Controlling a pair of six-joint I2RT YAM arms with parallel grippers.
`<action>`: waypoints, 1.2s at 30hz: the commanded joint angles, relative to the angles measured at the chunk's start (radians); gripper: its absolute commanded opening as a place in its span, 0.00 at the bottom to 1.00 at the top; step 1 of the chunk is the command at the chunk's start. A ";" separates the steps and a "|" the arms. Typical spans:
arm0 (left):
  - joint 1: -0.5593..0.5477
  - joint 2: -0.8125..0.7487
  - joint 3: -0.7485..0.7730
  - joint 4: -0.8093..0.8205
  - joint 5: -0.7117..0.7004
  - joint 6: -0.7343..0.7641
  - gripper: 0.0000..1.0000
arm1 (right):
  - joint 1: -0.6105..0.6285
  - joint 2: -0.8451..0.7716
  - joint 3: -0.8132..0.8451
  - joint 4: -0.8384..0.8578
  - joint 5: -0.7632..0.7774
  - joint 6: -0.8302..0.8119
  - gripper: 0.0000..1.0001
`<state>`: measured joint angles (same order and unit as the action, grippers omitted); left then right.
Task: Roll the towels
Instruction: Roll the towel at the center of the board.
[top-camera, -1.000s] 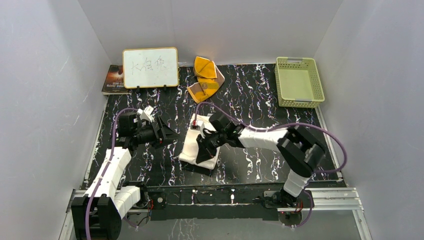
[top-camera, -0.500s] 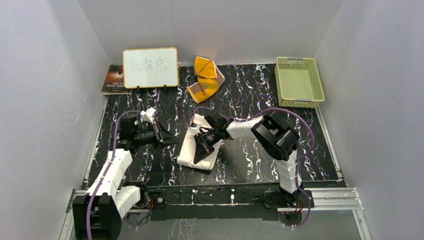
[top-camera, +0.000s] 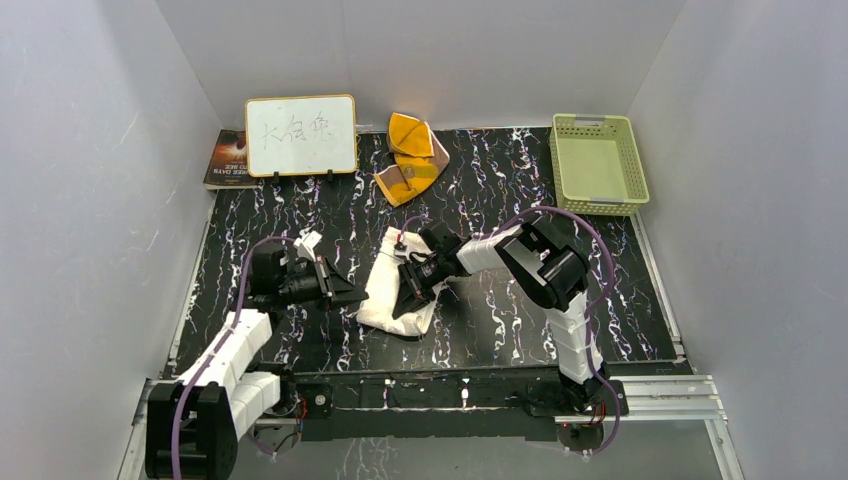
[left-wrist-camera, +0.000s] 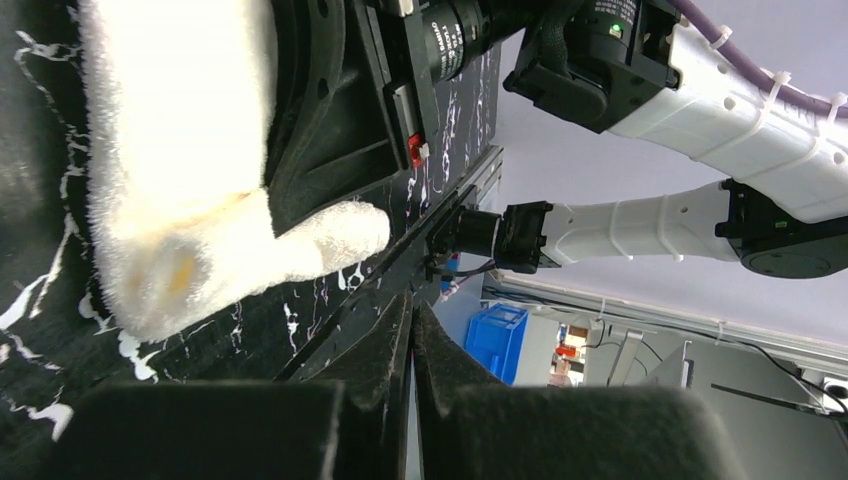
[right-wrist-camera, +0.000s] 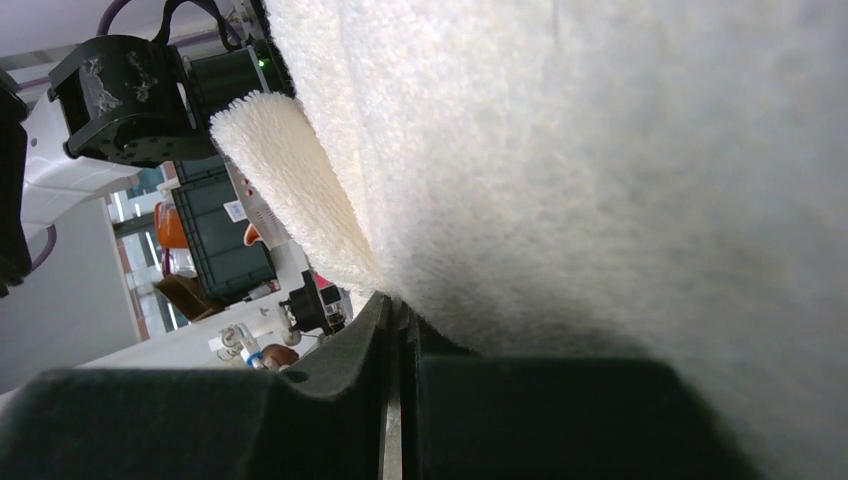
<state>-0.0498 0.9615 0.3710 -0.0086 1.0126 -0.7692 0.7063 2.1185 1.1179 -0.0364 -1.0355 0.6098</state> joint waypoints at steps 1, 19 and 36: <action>-0.070 0.014 -0.026 0.133 -0.053 -0.128 0.00 | 0.001 0.036 -0.010 0.014 0.098 0.002 0.00; -0.248 0.301 -0.125 0.336 -0.527 -0.162 0.00 | -0.006 -0.009 -0.031 -0.030 0.119 -0.069 0.00; -0.301 0.367 -0.184 0.354 -0.611 -0.125 0.00 | 0.019 -0.308 0.126 -0.251 0.588 -0.320 0.29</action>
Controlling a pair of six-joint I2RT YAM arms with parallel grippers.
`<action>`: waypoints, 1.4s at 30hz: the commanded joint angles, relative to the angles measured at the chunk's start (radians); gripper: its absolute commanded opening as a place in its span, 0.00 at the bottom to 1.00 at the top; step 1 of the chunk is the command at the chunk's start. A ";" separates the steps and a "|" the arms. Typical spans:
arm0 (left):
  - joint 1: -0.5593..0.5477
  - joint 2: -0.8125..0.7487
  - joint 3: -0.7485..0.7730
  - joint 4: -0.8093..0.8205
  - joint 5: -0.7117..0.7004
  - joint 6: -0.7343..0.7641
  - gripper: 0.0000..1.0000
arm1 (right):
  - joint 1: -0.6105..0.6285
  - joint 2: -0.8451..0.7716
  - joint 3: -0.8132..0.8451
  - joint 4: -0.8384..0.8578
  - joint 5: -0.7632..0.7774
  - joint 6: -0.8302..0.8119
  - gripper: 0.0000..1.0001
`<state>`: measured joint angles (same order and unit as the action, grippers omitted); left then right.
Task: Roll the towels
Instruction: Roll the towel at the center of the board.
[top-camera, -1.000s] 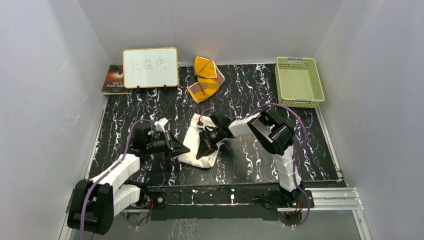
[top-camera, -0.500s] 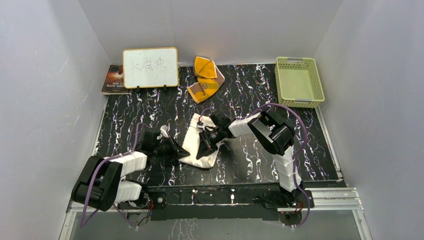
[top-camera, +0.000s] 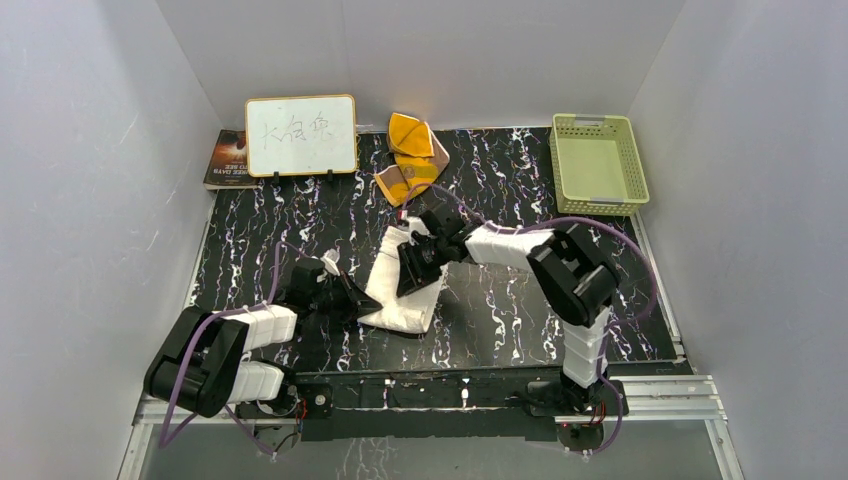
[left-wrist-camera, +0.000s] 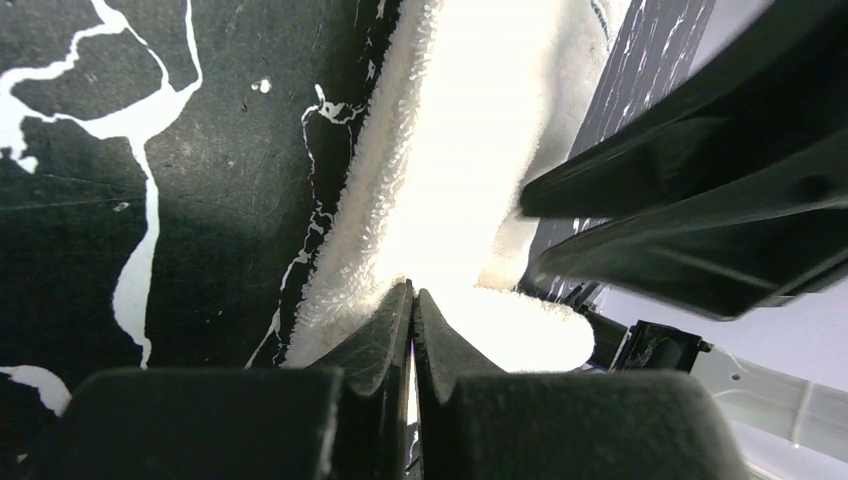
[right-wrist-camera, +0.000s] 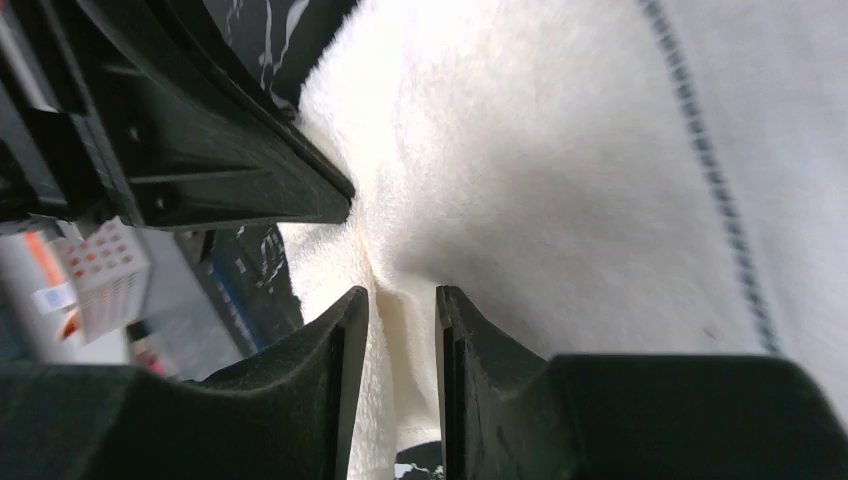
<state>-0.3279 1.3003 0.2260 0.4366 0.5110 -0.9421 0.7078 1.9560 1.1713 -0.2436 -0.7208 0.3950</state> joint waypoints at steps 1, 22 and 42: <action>-0.028 0.025 -0.037 -0.094 -0.114 0.050 0.00 | 0.032 -0.181 0.086 -0.054 0.330 -0.125 0.27; -0.038 -0.021 -0.028 -0.202 -0.161 0.104 0.00 | 0.066 -0.188 -0.282 0.299 -0.020 -0.004 0.00; -0.037 -0.097 -0.003 -0.292 -0.159 0.144 0.00 | 0.378 -0.450 -0.140 0.064 0.730 -0.321 0.33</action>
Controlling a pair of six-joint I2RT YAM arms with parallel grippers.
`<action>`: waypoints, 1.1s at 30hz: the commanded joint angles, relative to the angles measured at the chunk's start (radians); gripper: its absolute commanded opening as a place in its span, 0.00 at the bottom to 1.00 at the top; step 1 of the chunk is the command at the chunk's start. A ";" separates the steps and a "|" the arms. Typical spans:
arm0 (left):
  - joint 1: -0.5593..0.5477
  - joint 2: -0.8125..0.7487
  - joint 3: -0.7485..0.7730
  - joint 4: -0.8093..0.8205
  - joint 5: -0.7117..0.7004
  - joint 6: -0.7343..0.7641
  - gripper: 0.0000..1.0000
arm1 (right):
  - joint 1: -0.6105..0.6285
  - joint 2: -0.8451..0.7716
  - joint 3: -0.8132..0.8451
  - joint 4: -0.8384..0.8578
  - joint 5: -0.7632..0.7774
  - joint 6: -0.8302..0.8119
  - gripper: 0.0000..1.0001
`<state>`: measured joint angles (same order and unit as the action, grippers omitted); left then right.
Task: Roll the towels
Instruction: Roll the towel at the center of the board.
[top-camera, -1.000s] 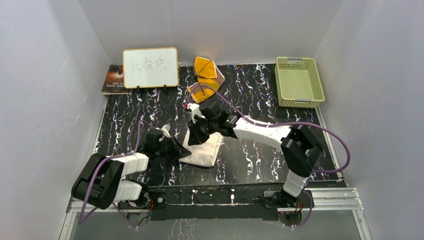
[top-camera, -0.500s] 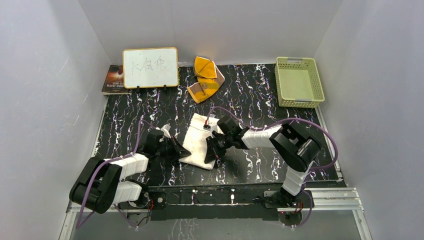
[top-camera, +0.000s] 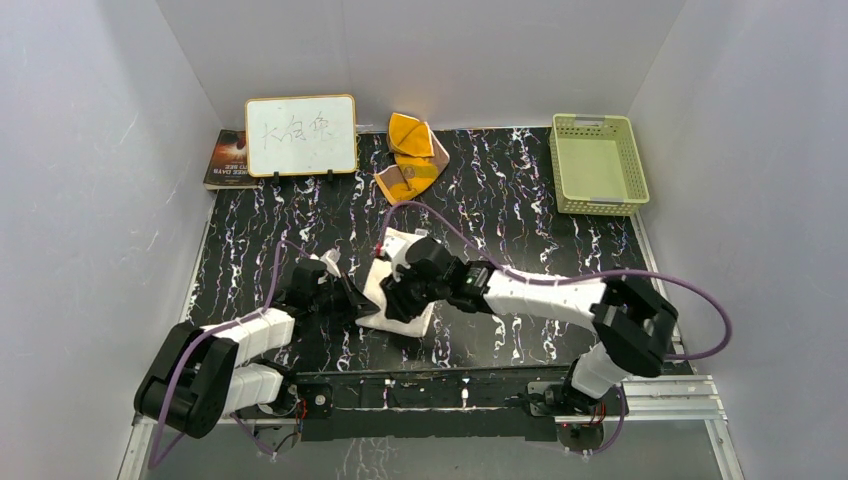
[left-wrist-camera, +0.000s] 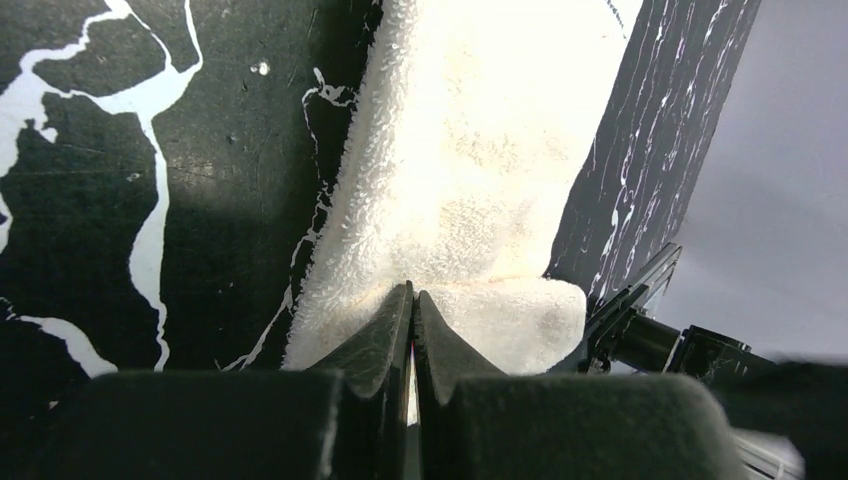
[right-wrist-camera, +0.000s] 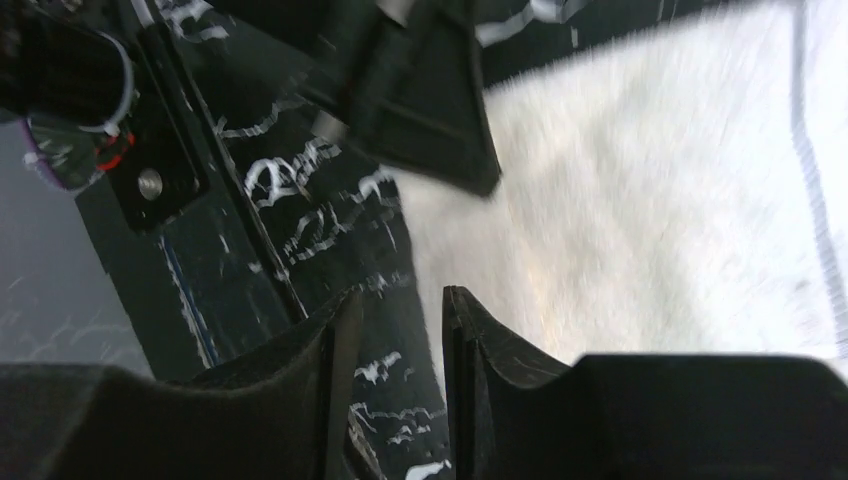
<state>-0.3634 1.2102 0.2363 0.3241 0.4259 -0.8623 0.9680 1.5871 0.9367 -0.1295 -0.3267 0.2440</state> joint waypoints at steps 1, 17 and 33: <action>-0.002 -0.010 -0.016 -0.179 -0.071 0.065 0.00 | 0.158 -0.073 0.115 -0.070 0.396 -0.202 0.33; -0.002 0.009 -0.016 -0.165 -0.026 0.082 0.00 | 0.355 0.177 0.242 -0.186 0.708 -0.429 0.45; -0.002 0.044 0.009 -0.175 -0.012 0.098 0.00 | 0.370 0.255 0.205 -0.137 0.664 -0.428 0.43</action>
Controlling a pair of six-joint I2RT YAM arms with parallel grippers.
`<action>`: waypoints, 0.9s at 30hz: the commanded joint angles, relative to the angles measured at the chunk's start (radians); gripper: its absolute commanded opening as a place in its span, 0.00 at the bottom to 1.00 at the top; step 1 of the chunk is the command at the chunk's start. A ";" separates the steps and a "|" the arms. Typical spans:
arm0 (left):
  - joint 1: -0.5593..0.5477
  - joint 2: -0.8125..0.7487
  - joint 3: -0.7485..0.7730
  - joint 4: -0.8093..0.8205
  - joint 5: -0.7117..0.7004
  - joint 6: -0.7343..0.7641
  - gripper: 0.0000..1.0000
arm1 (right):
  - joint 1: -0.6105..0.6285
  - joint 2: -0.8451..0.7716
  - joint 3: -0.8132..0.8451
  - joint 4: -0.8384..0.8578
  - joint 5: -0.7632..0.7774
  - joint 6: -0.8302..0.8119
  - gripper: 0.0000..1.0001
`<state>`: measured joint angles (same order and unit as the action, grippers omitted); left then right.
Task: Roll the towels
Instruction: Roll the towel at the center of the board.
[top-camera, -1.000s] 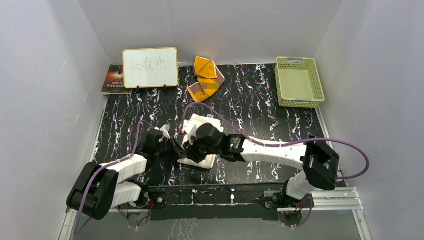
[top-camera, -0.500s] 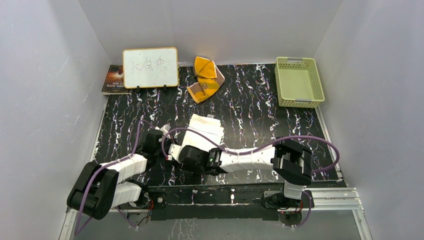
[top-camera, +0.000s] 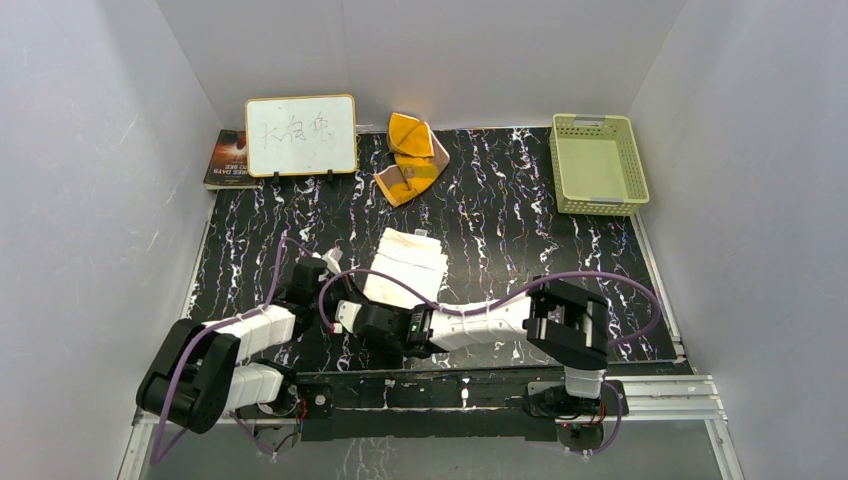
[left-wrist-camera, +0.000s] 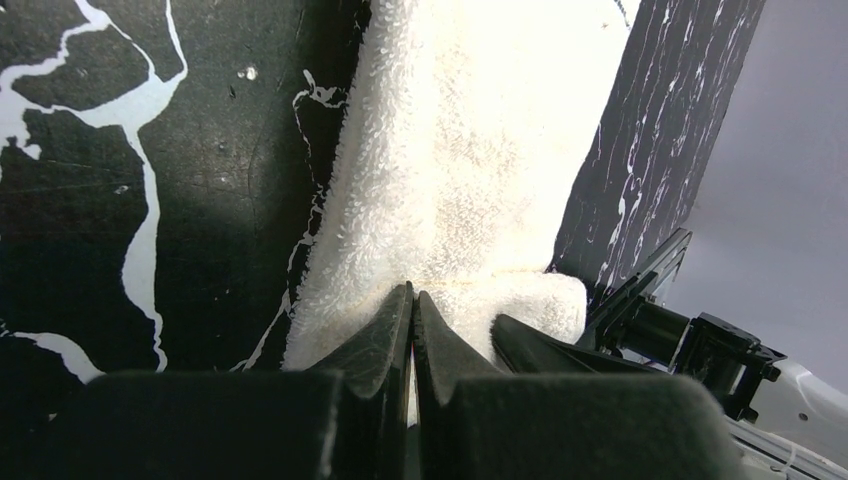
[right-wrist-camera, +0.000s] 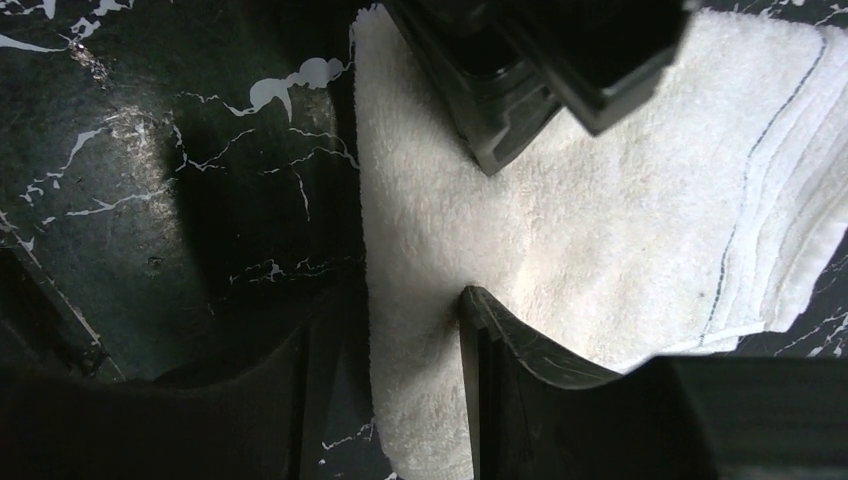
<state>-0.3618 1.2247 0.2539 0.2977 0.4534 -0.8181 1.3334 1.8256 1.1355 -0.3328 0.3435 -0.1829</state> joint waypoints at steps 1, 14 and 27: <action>-0.003 0.025 -0.004 -0.158 -0.039 0.058 0.00 | 0.003 0.020 -0.006 0.077 -0.013 0.005 0.43; -0.003 -0.022 0.065 -0.263 -0.035 0.081 0.00 | -0.065 0.012 -0.076 0.100 -0.136 0.159 0.00; 0.035 -0.183 0.472 -0.627 -0.079 0.207 0.38 | -0.334 -0.129 -0.059 0.124 -0.781 0.410 0.00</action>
<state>-0.3347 1.0847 0.6567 -0.1986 0.3717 -0.6586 1.0653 1.7329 1.0645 -0.2379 -0.1555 0.0982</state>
